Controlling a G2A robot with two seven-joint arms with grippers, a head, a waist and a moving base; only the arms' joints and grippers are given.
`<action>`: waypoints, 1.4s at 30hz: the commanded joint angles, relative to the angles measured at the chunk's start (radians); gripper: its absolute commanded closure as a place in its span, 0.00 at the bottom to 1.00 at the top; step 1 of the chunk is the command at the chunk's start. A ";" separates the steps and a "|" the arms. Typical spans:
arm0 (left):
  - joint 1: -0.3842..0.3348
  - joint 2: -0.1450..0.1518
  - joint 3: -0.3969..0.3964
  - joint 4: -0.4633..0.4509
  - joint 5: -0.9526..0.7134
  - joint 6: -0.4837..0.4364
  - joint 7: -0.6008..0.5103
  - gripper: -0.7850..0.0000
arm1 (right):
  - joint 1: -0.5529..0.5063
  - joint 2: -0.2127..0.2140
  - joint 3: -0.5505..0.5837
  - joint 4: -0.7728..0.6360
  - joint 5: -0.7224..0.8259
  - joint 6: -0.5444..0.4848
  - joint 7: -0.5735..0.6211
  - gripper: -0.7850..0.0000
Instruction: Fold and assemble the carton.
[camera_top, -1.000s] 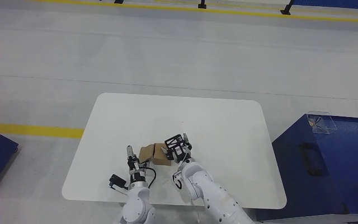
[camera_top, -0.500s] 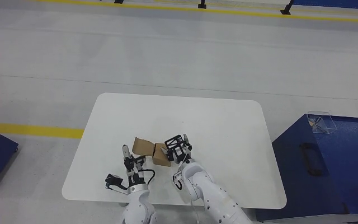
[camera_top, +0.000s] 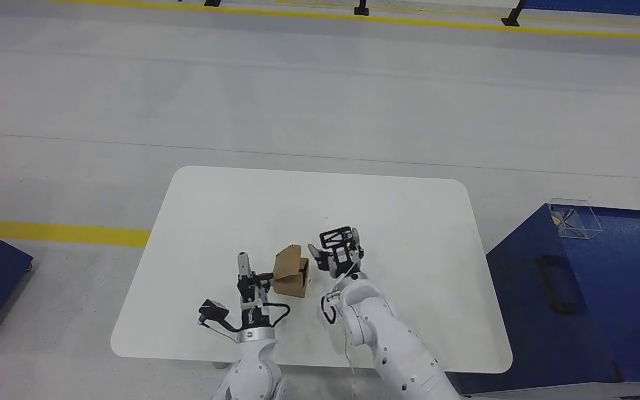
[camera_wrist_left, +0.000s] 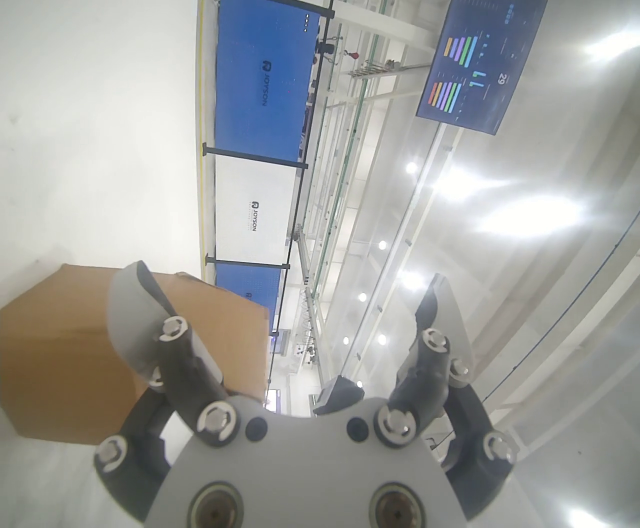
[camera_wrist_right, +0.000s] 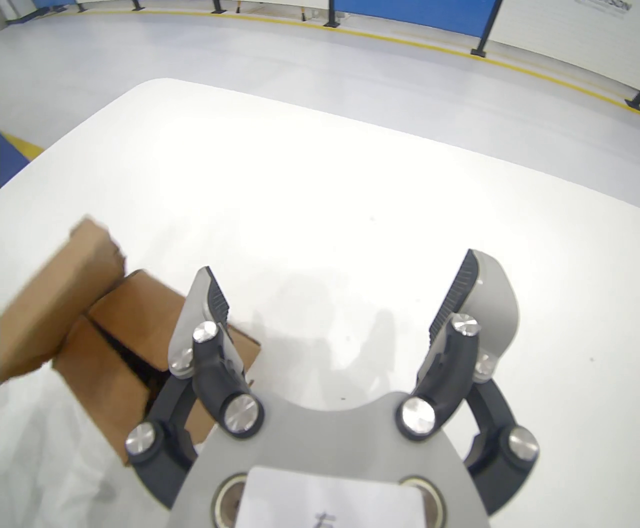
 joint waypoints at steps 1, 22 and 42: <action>0.001 0.000 -0.001 -0.001 0.008 0.011 -0.020 0.00 | -0.006 0.006 0.034 -0.010 0.013 -0.014 0.014 0.00; 0.134 0.015 -0.009 -0.165 -0.040 0.018 -0.312 0.00 | -0.034 0.023 0.141 -0.049 0.088 -0.123 0.074 0.00; 0.185 0.045 -0.077 -0.252 0.018 0.098 -0.498 0.00 | -0.013 0.023 0.072 0.004 -0.022 -0.219 0.210 0.00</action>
